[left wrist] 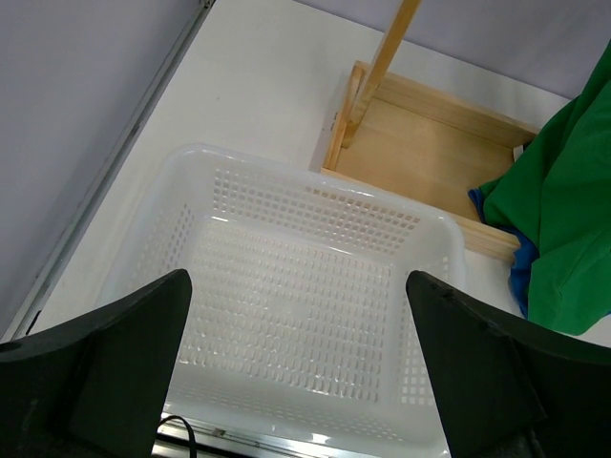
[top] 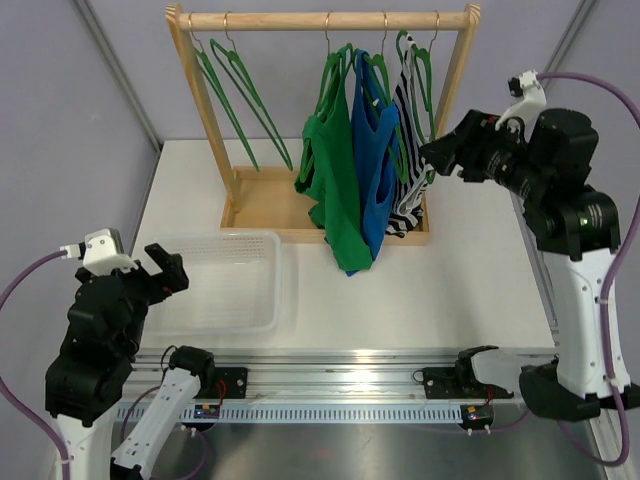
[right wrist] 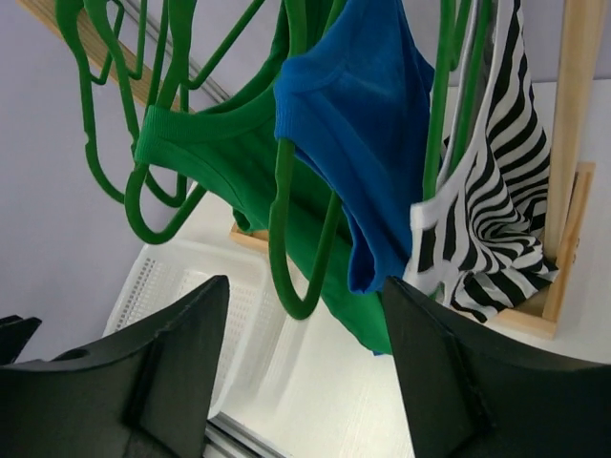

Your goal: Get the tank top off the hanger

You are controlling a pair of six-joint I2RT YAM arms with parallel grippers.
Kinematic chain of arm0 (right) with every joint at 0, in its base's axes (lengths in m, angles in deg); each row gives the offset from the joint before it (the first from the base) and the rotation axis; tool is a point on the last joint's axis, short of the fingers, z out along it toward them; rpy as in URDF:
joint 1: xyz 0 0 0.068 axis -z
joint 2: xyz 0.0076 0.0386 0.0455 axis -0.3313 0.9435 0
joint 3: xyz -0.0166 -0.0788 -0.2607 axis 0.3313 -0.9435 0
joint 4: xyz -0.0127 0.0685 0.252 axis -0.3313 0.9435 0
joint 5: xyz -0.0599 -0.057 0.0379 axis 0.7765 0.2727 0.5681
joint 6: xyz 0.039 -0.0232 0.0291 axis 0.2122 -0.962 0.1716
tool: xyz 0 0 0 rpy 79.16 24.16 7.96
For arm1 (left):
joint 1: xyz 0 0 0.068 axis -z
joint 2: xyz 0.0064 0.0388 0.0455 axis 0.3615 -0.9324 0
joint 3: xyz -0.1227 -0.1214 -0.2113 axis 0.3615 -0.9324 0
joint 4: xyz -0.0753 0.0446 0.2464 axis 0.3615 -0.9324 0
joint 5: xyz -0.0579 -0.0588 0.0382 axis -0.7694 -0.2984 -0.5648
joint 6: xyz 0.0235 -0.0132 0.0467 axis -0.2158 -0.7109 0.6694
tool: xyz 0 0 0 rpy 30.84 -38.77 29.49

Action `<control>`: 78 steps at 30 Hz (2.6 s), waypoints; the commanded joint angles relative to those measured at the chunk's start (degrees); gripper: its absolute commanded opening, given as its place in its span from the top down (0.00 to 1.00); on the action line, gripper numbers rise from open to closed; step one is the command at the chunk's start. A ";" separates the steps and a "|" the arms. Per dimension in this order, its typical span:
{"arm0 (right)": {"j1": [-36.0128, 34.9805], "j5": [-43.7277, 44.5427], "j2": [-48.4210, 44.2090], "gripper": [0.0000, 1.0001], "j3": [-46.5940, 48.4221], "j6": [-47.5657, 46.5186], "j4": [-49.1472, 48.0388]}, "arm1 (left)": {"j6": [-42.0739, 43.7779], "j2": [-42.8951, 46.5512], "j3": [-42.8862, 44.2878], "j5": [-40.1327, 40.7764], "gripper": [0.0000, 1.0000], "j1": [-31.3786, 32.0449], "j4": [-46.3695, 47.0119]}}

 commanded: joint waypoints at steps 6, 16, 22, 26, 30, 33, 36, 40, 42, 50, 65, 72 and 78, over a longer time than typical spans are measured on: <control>-3.39 12.83 11.83 0.32 19.77 -7.15 8.04 | 0.88 -1.59 -1.39 -5.10 0.01 0.22 1.16; -3.39 17.89 24.74 0.47 26.02 -12.51 9.09 | 1.23 -3.09 -0.95 -10.20 0.01 0.13 2.31; -3.39 20.88 29.14 0.56 26.64 -14.62 6.72 | 1.75 -3.09 -0.95 -11.34 0.01 0.22 2.57; -3.48 21.14 31.43 0.71 27.96 -14.88 6.72 | 2.02 -3.09 -1.57 -11.69 0.01 0.13 2.48; -3.39 21.84 32.31 0.78 28.74 -15.50 5.93 | 2.28 -3.09 -3.06 -12.04 0.01 0.22 3.27; -3.39 21.84 32.75 0.90 30.68 -15.41 6.89 | 2.02 -3.35 -4.29 -12.92 0.01 0.22 3.71; -3.48 21.49 32.58 0.96 31.56 -15.41 6.81 | 1.58 -3.61 -5.17 -14.32 0.01 0.22 4.33; -3.57 21.41 31.70 1.00 34.01 -14.97 7.42 | 1.05 -4.23 -5.35 -17.57 0.01 0.22 5.12; -3.57 21.23 31.00 1.00 34.72 -14.71 7.77 | 0.61 -4.23 -5.61 -18.89 0.01 0.22 5.73; -3.57 21.05 26.16 1.00 35.95 -14.01 9.53 | -1.23 -2.03 -8.51 -30.49 0.01 0.22 12.58; -3.57 15.44 7.36 1.00 24.72 -12.25 24.28 | -0.25 -11.08 0.53 -56.68 0.01 0.22 29.53; -3.65 8.05 -7.03 1.00 18.12 -11.03 29.31 | -13.26 -20.12 5.72 -67.93 0.01 0.83 53.09; -3.65 5.06 -18.11 1.00 9.52 -9.26 31.15 | 0.93 -34.16 23.98 -48.74 0.01 20.92 42.06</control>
